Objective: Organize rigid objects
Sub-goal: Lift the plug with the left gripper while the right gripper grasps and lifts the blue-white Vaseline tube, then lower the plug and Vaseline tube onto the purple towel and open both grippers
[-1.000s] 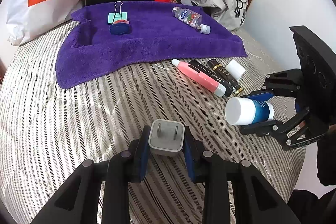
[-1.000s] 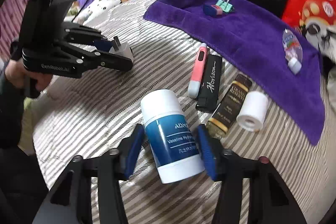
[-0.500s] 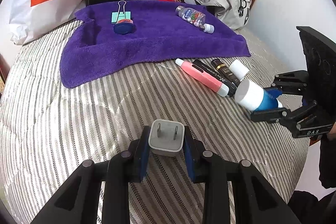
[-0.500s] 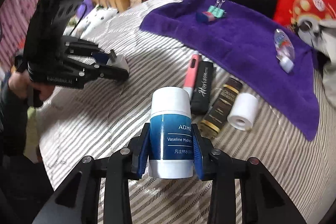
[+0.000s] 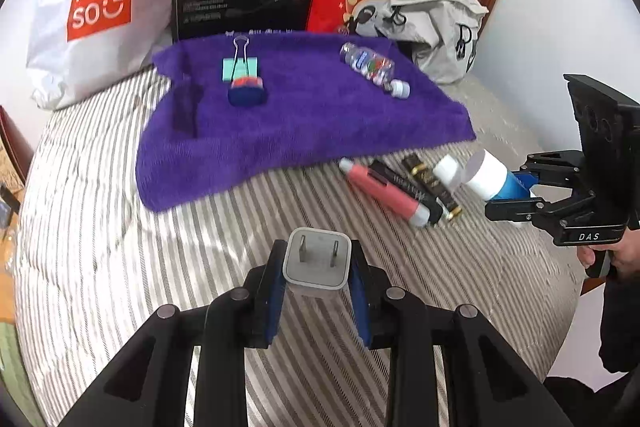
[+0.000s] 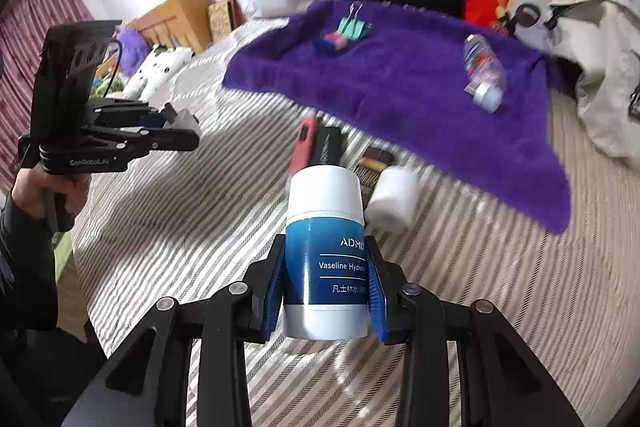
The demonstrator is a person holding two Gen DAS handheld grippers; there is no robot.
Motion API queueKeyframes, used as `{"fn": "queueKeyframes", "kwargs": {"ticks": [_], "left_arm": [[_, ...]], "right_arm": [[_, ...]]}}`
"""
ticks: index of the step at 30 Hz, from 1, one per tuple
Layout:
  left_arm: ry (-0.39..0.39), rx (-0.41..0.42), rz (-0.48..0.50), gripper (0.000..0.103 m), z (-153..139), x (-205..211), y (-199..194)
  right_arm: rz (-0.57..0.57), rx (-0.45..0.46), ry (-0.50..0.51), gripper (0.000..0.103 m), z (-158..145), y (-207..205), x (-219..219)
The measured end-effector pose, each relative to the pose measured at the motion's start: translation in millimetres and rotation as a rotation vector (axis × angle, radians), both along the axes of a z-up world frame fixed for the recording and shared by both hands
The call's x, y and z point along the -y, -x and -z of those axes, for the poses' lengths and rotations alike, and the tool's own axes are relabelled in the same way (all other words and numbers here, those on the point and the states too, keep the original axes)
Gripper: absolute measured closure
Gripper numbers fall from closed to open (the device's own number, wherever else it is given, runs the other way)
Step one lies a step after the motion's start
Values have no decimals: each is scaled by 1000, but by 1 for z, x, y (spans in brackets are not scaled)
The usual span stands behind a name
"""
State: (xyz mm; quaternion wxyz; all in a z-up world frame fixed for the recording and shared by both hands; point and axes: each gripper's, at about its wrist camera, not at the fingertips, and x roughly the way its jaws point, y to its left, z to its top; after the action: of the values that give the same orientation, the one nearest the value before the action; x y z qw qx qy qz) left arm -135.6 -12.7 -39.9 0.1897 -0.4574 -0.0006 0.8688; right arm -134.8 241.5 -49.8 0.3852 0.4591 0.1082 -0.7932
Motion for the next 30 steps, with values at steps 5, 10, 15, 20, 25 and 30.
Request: {"fn": "queueKeyframes", "kwargs": {"ticks": [5,10,15,20,25,30], "left_arm": [[0,-14,0,75,-14,0,17],[-2,-36,-12,75,-29,5,45],[10,-36,-26,75,-32,10,76],[21,-15,-42,75,-22,13,105],[42,12,-42,75,-8,16,127],[63,36,-43,75,6,17,142]], "right_arm": [[26,-18,25,67,-17,18,-5],[47,-53,46,67,-36,47,-1],[57,-69,48,67,-44,86,11],[70,-49,43,67,-34,122,25],[67,-30,15,67,-19,146,42],[44,-20,-36,67,-2,160,57]]}}
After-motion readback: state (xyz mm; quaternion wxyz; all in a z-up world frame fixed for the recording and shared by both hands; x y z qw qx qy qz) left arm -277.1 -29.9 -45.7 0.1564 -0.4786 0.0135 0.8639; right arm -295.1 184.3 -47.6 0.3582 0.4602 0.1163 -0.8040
